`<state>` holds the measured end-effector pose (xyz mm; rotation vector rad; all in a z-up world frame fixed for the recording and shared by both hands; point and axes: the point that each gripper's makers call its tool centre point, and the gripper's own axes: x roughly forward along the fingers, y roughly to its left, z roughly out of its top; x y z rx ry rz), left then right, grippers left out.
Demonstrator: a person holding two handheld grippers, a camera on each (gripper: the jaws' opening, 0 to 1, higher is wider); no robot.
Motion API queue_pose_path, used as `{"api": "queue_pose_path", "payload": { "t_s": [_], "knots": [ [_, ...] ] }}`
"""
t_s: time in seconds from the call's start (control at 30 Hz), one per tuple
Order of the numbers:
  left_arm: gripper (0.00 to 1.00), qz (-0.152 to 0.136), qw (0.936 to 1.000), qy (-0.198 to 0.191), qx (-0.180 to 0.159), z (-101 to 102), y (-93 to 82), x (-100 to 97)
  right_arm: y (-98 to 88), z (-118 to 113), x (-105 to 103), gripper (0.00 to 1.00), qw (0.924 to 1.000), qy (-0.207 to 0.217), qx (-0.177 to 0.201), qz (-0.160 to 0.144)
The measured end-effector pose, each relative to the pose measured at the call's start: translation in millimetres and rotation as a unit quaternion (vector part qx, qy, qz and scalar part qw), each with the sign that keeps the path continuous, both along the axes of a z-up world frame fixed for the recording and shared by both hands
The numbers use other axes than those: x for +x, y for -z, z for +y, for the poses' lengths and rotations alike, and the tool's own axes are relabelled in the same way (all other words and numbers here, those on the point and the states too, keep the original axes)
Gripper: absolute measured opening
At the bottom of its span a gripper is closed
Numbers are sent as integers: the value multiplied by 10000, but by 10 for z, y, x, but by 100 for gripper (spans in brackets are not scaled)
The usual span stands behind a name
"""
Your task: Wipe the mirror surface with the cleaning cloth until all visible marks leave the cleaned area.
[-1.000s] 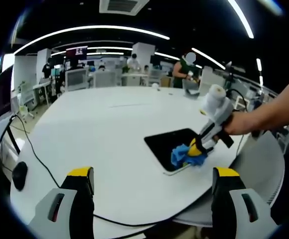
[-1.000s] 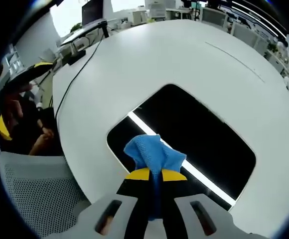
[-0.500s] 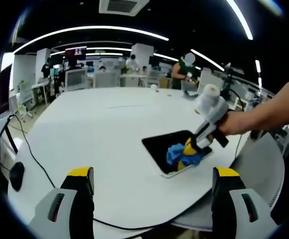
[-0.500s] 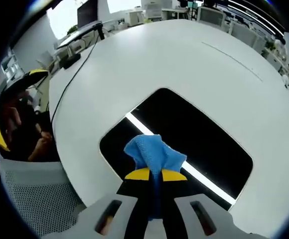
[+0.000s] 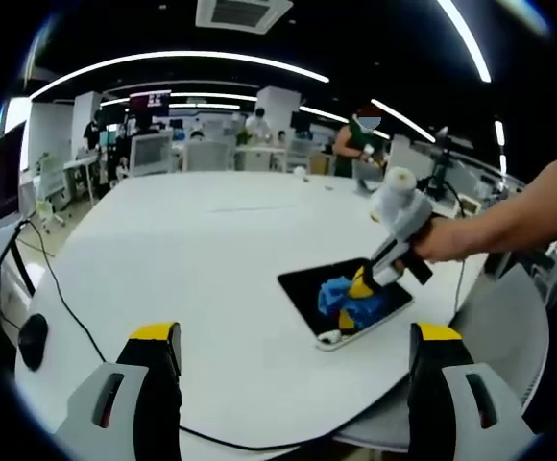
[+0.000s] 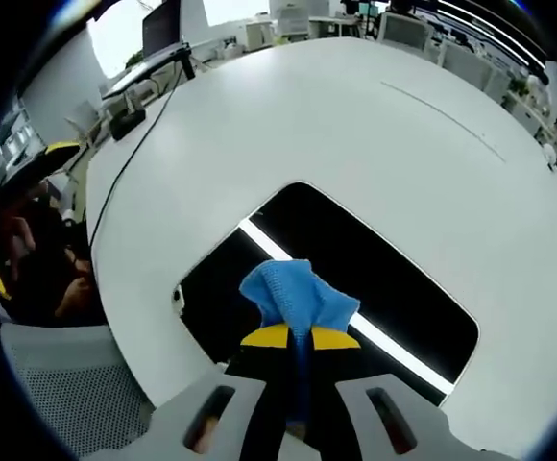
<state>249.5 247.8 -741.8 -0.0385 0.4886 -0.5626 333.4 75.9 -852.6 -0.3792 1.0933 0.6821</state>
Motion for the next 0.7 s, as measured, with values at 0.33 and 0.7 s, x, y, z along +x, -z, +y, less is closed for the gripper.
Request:
{"api": "queue_pose_path", "payload": {
  "t_s": [0.33, 0.7],
  "knots": [
    [99, 3, 10000, -23, 3, 21, 5, -3, -7, -27, 134, 0, 10000, 77, 5, -42],
    [99, 33, 10000, -44, 39, 63, 12, -54, 7, -33, 284, 0, 9999, 42, -83, -78]
  ]
}}
